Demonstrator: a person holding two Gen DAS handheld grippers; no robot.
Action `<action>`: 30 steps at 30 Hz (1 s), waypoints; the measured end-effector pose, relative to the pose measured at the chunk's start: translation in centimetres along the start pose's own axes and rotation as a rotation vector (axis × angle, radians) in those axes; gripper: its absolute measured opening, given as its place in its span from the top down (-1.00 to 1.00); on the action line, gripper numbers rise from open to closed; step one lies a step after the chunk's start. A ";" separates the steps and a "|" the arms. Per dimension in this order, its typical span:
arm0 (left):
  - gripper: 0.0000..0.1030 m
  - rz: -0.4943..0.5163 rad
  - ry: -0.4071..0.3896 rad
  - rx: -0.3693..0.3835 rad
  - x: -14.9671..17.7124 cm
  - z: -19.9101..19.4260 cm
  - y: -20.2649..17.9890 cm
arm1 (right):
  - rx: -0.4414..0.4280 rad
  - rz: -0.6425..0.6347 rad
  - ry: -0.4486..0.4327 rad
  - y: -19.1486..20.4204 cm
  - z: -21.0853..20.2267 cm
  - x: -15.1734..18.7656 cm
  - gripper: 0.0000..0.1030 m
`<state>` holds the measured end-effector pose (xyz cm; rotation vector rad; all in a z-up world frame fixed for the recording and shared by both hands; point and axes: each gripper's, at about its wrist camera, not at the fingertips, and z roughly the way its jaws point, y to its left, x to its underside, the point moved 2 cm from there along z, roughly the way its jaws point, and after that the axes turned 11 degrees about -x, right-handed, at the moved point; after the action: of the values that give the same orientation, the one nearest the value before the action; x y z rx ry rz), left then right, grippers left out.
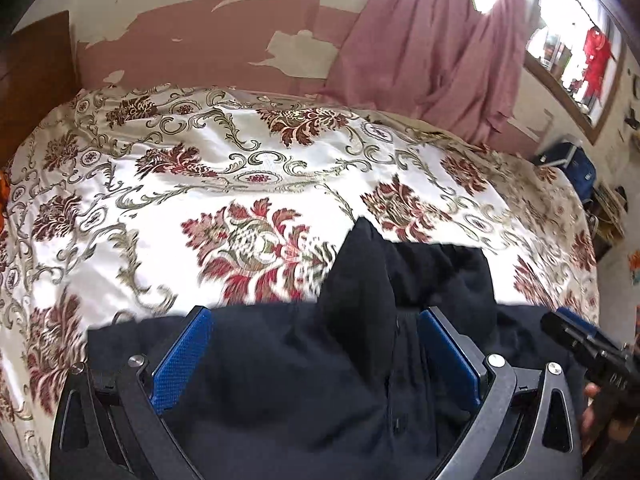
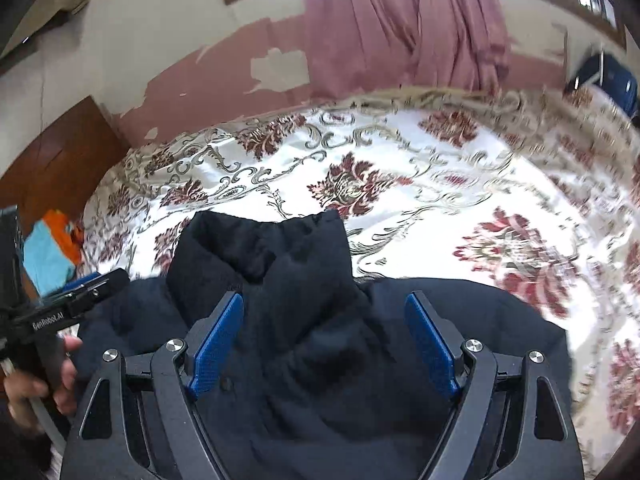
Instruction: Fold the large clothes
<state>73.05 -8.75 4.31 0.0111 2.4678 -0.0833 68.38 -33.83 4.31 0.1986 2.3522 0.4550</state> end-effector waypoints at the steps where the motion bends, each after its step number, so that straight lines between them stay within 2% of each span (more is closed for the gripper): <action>1: -1.00 0.000 0.001 -0.016 -0.5 0.7 -0.4 | -0.018 0.038 0.002 -0.4 1.5 -0.3 -0.53; 6: -0.99 -0.007 0.037 -0.135 -1.8 4.2 -1.6 | -0.027 0.139 0.023 -1.4 6.5 -0.4 -0.53; 8: -0.99 -0.018 0.026 -0.126 -1.8 4.8 -2.0 | -0.023 0.135 0.005 -1.3 7.4 -0.4 -0.49; 10: -0.96 -0.023 0.007 -0.086 -1.6 5.2 -2.3 | 0.009 0.119 -0.014 -1.2 7.8 -0.4 -0.26; 11: -0.76 -0.020 0.000 -0.068 -1.5 5.4 -2.5 | 0.006 0.118 -0.015 -1.2 8.2 -0.4 -0.04; 12: -0.42 -0.013 -0.004 -0.051 -1.3 5.6 -2.7 | 0.004 0.120 -0.009 -1.5 8.2 -0.7 0.11; 13: -0.22 -0.008 0.000 -0.034 -1.1 5.9 -2.8 | 0.008 0.123 -0.006 -1.6 8.5 -0.5 0.17; 15: 0.48 -0.015 0.015 0.036 -0.6 6.4 -3.0 | 0.004 0.128 -0.006 -1.9 8.4 -0.5 0.57; 16: 0.57 -0.024 0.016 0.059 -0.5 6.4 -3.1 | 0.000 0.132 -0.006 -1.9 8.4 -0.3 0.64; 18: 0.66 -0.037 0.001 0.094 -0.3 5.7 -2.9 | -0.016 0.133 -0.019 -2.0 7.6 -0.1 0.77; 20: 0.71 -0.044 -0.024 0.132 -0.1 4.3 -2.7 | -0.021 0.115 -0.037 -1.6 6.4 0.1 0.81; 23: 0.74 -0.051 -0.085 0.180 0.4 1.3 -1.9 | -0.039 0.088 -0.073 -0.9 3.7 0.4 0.83; 30: 0.76 -0.022 -0.184 0.233 1.4 -6.9 0.1 | -0.076 -0.006 -0.151 1.3 -4.5 1.0 0.84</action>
<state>67.65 -8.22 8.85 0.0739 2.2618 -0.3642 64.58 -33.62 7.25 0.1837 2.1837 0.5074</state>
